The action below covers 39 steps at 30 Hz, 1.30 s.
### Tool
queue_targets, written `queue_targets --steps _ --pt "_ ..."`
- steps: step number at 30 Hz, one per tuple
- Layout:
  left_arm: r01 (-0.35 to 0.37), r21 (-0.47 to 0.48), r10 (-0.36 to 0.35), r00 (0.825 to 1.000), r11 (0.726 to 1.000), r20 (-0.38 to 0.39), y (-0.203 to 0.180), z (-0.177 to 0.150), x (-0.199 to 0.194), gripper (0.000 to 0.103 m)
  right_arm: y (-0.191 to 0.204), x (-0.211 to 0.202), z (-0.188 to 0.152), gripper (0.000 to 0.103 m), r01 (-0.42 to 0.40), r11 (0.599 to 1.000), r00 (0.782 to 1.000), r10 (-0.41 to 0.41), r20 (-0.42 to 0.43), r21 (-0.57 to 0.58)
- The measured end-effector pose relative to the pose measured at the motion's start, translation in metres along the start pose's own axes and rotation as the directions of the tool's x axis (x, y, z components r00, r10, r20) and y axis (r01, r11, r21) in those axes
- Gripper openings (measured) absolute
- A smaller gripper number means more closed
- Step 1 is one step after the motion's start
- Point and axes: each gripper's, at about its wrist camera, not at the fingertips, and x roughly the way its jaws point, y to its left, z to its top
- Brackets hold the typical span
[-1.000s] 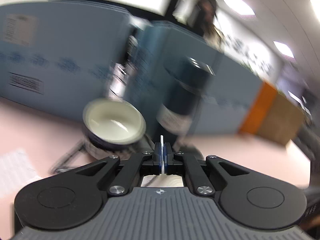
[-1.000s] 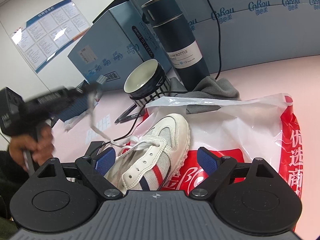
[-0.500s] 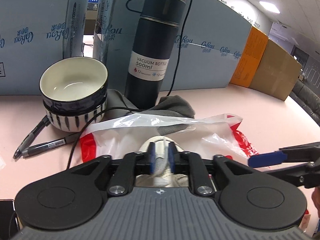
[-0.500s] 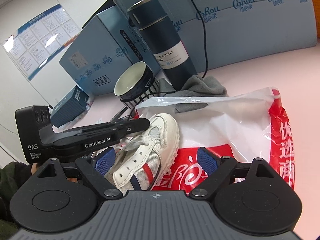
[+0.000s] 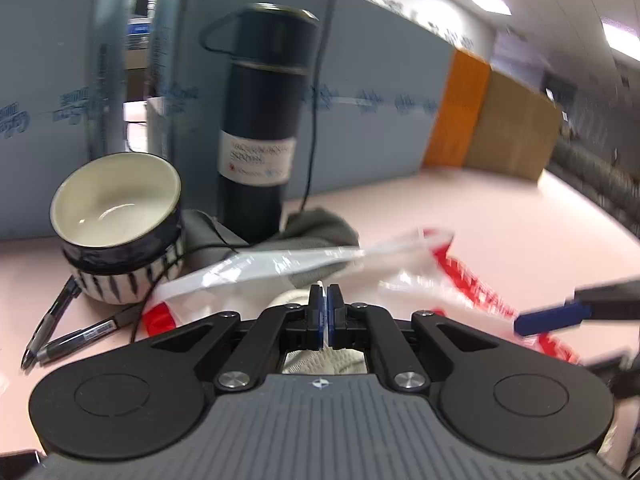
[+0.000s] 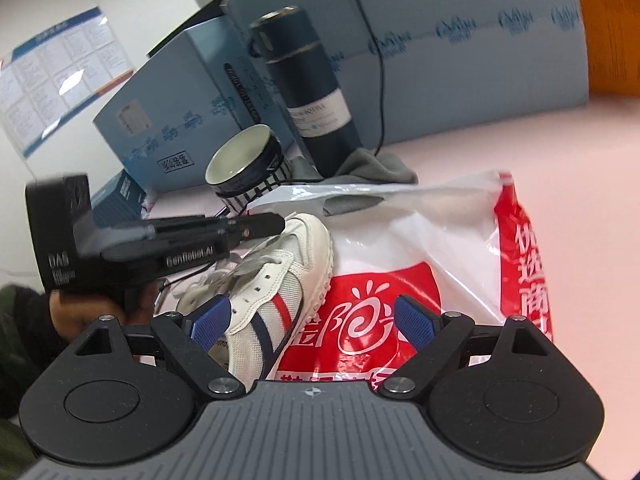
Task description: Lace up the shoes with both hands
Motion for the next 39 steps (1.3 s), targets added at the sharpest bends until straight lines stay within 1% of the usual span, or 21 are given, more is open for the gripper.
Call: queue_targets --steps 3,7,11,14,15,16,18,20,21,23,25,27,28,29,30,31,33,35,36,37,39 --pt "0.005 -0.044 -0.003 0.999 0.999 0.045 0.008 0.007 -0.016 0.002 0.015 0.002 -0.001 0.088 0.018 0.996 1.0 -0.017 0.011 -0.092" --pt "0.015 -0.1 -0.007 0.996 0.995 0.084 0.014 0.01 -0.033 0.002 0.037 0.014 -0.004 0.088 0.016 0.978 1.0 -0.013 0.017 -0.207" --pt "0.016 -0.121 -0.006 0.996 0.992 0.088 0.01 0.001 -0.045 0.002 0.058 0.025 -0.019 0.087 0.067 0.937 0.998 -0.057 0.041 -0.342" --pt "0.018 -0.13 -0.007 0.996 0.991 0.084 0.004 -0.01 -0.053 0.002 0.061 0.03 -0.024 0.083 0.11 0.917 0.993 -0.088 0.074 -0.383" --pt "0.018 -0.137 -0.007 0.997 0.99 0.081 0.003 -0.014 -0.055 0.002 0.059 0.031 -0.025 0.075 0.116 0.918 0.992 -0.091 0.084 -0.378" --pt "0.018 -0.143 -0.007 0.997 0.99 0.079 0.002 -0.018 -0.057 0.002 0.057 0.033 -0.025 0.058 0.12 0.922 0.992 -0.095 0.086 -0.369" --pt "0.019 -0.156 -0.007 0.997 0.988 0.078 0.0 -0.025 -0.06 0.002 0.053 0.036 -0.025 0.041 0.11 0.934 0.993 -0.09 0.074 -0.34" --pt "0.018 -0.159 -0.006 0.997 0.987 0.078 -0.002 -0.03 -0.063 0.002 0.048 0.038 -0.024 0.031 0.073 0.95 0.997 -0.058 0.058 -0.304" --pt "0.018 -0.159 -0.005 0.997 0.987 0.077 -0.003 -0.031 -0.064 0.002 0.046 0.038 -0.023 0.024 0.058 0.956 0.998 -0.044 0.052 -0.288" --pt "0.018 -0.161 -0.006 0.997 0.987 0.078 -0.005 -0.034 -0.065 0.002 0.043 0.038 -0.021 0.021 0.027 0.968 0.999 -0.018 0.038 -0.251" --pt "0.019 -0.16 -0.006 0.997 0.987 0.081 -0.007 -0.038 -0.064 0.002 0.033 0.038 -0.015 0.019 -0.023 0.985 0.999 0.027 0.02 -0.17" --pt "0.017 -0.157 -0.004 0.997 0.987 0.081 -0.009 -0.041 -0.064 0.002 0.013 0.04 -0.012 0.019 -0.097 0.995 0.995 0.097 0.004 -0.009" --pt "0.017 -0.156 -0.005 0.997 0.988 0.078 -0.01 -0.041 -0.063 0.002 0.003 0.04 -0.01 0.019 -0.135 0.987 0.991 0.136 0.001 0.082" --pt "0.018 -0.153 -0.007 0.997 0.988 0.076 -0.011 -0.042 -0.062 0.002 -0.01 0.042 -0.009 0.019 -0.179 0.966 0.983 0.182 0.0 0.189" --pt "0.019 -0.149 -0.008 0.997 0.989 0.073 -0.012 -0.043 -0.061 0.002 -0.024 0.045 -0.011 0.019 -0.222 0.927 0.973 0.233 0.0 0.303" --pt "0.017 -0.142 -0.007 0.998 0.99 0.07 -0.013 -0.044 -0.059 0.002 -0.038 0.049 -0.013 0.019 -0.26 0.873 0.959 0.283 0.005 0.413" --pt "0.012 -0.132 -0.004 0.998 0.991 0.066 -0.015 -0.045 -0.056 0.002 -0.062 0.056 -0.022 0.019 -0.304 0.746 0.934 0.356 0.031 0.593" --pt "0.015 -0.135 -0.006 0.998 0.991 0.069 -0.016 -0.046 -0.055 0.002 -0.082 0.065 -0.034 0.019 -0.327 0.588 0.906 0.416 0.07 0.74" --pt "0.017 -0.138 -0.007 0.997 0.99 0.072 -0.016 -0.047 -0.054 0.002 -0.089 0.069 -0.041 0.019 -0.33 0.511 0.896 0.435 0.092 0.794" --pt "0.018 -0.141 -0.008 0.997 0.99 0.074 -0.016 -0.048 -0.053 0.002 -0.094 0.072 -0.047 0.019 -0.332 0.446 0.885 0.452 0.112 0.831" --pt "0.025 -0.141 -0.014 0.997 0.99 0.079 -0.017 -0.05 -0.052 0.002 -0.101 0.078 -0.059 0.019 -0.332 0.342 0.87 0.472 0.145 0.879"
